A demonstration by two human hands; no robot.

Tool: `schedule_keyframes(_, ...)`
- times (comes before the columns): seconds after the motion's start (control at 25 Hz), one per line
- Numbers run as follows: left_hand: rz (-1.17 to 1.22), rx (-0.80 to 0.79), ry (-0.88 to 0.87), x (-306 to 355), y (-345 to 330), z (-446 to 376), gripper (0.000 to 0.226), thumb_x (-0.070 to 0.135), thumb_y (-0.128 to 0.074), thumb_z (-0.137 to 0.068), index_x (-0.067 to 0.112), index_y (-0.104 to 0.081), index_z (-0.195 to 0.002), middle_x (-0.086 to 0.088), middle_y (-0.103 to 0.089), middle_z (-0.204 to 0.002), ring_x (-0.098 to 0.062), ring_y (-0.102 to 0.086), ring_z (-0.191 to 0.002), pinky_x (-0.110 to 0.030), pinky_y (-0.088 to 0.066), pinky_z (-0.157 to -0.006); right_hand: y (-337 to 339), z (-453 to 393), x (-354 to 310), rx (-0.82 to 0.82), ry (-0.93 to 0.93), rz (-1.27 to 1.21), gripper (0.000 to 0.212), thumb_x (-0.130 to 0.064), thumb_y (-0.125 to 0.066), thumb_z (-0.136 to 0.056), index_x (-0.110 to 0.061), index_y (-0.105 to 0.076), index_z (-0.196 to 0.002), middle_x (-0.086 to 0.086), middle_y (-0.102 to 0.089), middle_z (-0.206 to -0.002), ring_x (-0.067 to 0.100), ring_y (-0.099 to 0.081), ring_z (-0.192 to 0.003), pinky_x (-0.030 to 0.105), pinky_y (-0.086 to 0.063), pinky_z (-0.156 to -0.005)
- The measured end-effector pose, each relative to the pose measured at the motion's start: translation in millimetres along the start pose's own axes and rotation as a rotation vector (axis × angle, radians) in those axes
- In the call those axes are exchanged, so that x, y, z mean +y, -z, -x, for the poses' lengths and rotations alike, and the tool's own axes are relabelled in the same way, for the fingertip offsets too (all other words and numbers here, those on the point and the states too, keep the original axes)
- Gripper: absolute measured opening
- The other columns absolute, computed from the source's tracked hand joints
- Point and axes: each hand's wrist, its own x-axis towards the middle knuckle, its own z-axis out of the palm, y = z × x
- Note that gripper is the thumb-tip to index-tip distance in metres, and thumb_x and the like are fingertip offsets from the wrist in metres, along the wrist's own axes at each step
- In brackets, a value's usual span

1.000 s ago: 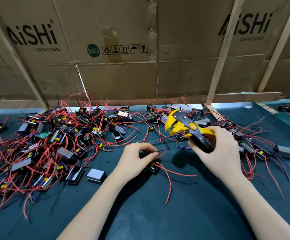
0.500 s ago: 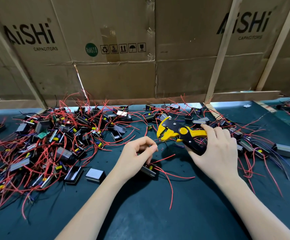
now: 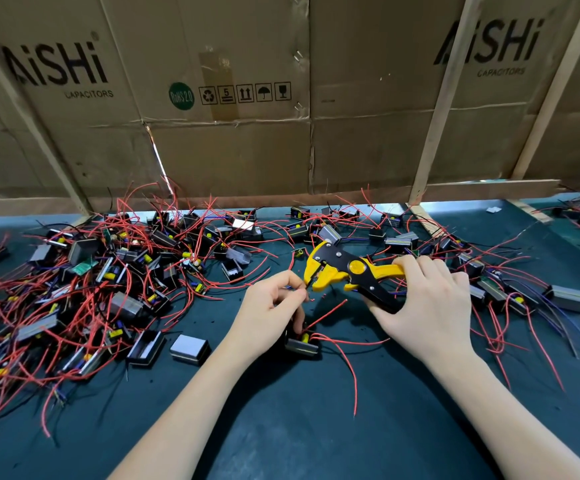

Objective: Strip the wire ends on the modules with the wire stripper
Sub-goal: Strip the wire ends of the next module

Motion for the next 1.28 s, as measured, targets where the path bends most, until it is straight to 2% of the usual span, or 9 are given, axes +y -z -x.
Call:
schedule_keyframes(0.16, 0.009, -0.005, 0.005, -1.0, 0.5, -0.3, 0.021, 0.009, -0.055, -0.094, 0.018, -0.057, -0.075, -0.004, -0.061, -0.048, -0.02, -0.033, -0.047, -0.023, -0.027, -0.046, 0.1, 0.3, -0.6, 0.0, 0.022, 0.035, 0.054, -0.059, -0.065, -0.067, -0.011, -0.063, -0.09, 0.004, -0.058, -0.076, 0.032, -0.057, -0.076, 0.04, -0.032, -0.07)
schedule_keyframes(0.32, 0.001, -0.028, 0.018, -3.2, 0.3, 0.0, 0.022, 0.01, -0.055, -0.095, 0.018, -0.057, -0.075, -0.003, -0.061, -0.048, -0.016, -0.035, -0.045, -0.019, -0.029, -0.047, -0.7, 0.3, 1.0, 0.0, 0.04, 0.05, 0.048, -0.053, -0.078, -0.063, -0.013, -0.062, -0.083, 0.001, -0.058, -0.07, 0.03, -0.058, -0.072, 0.038, -0.029, -0.069)
schedule_keyframes(0.52, 0.001, -0.035, 0.034, -4.8, 0.5, -1.1, 0.022, 0.013, -0.055, -0.095, 0.02, -0.059, -0.074, -0.003, -0.061, -0.047, -0.013, -0.034, -0.044, -0.017, -0.03, -0.046, -0.8, -0.5, 1.8, 0.053, 0.078, 0.063, 0.045, -0.052, -0.072, -0.064, -0.012, -0.061, -0.081, 0.002, -0.056, -0.068, 0.03, -0.057, -0.068, 0.038, -0.028, -0.067)
schedule_keyframes(0.84, 0.004, -0.038, 0.035, -6.0, 1.4, -0.6, 0.024, 0.016, -0.055, -0.095, 0.024, -0.059, -0.073, -0.002, -0.059, -0.046, -0.01, -0.033, -0.043, -0.014, -0.029, -0.047, -0.7, -0.1, 1.6, 0.027, 0.078, 0.059, 0.046, -0.049, -0.082, -0.059, -0.012, -0.061, -0.077, 0.001, -0.057, -0.066, 0.029, -0.058, -0.066, 0.037, -0.027, -0.067)
schedule_keyframes(0.96, 0.012, -0.037, 0.036, -5.1, 1.8, -1.3, 0.024, 0.014, -0.055, -0.095, 0.022, -0.059, -0.073, -0.002, -0.059, -0.046, -0.011, -0.032, -0.043, -0.015, -0.029, -0.046, 0.3, 0.2, 0.9, -0.014, 0.06, 0.047, 0.046, -0.05, -0.083, -0.059, -0.012, -0.061, -0.071, 0.002, -0.058, -0.06, 0.029, -0.058, -0.059, 0.037, -0.031, -0.066)
schedule_keyframes(1.12, 0.031, -0.04, 0.039, -4.2, 1.9, -0.7, 0.023, 0.012, -0.055, -0.096, 0.018, -0.059, -0.074, -0.001, -0.057, -0.045, -0.013, -0.033, -0.044, -0.017, -0.029, -0.047, 1.2, 2.0, -2.6, -0.017, 0.019, 0.02, 0.047, -0.047, -0.088, -0.056, -0.011, -0.058, -0.057, 0.005, -0.056, -0.05, 0.031, -0.05, -0.043, 0.033, -0.039, -0.057)
schedule_keyframes(1.2, 0.043, -0.034, 0.035, -3.5, 2.0, -1.1, 0.022, 0.012, -0.055, -0.096, 0.015, -0.059, -0.075, 0.0, -0.056, -0.046, -0.013, -0.035, -0.044, -0.017, -0.031, -0.049, 0.5, 2.0, -1.1, -0.031, -0.02, 0.016, 0.047, -0.053, -0.085, -0.059, -0.013, -0.061, -0.063, 0.004, -0.06, -0.055, 0.032, -0.057, -0.052, 0.034, -0.041, -0.058)
schedule_keyframes(1.28, 0.066, -0.033, 0.04, -4.6, 3.1, -2.8, 0.022, 0.009, -0.055, -0.095, 0.014, -0.059, -0.074, 0.003, -0.054, -0.047, -0.012, -0.038, -0.046, -0.017, -0.033, -0.052, -3.0, 2.2, 1.6, -0.04, -0.033, 0.024, 0.052, -0.057, -0.08, -0.063, -0.011, -0.064, -0.079, 0.006, -0.063, -0.071, 0.033, -0.061, -0.071, 0.038, -0.04, -0.065)
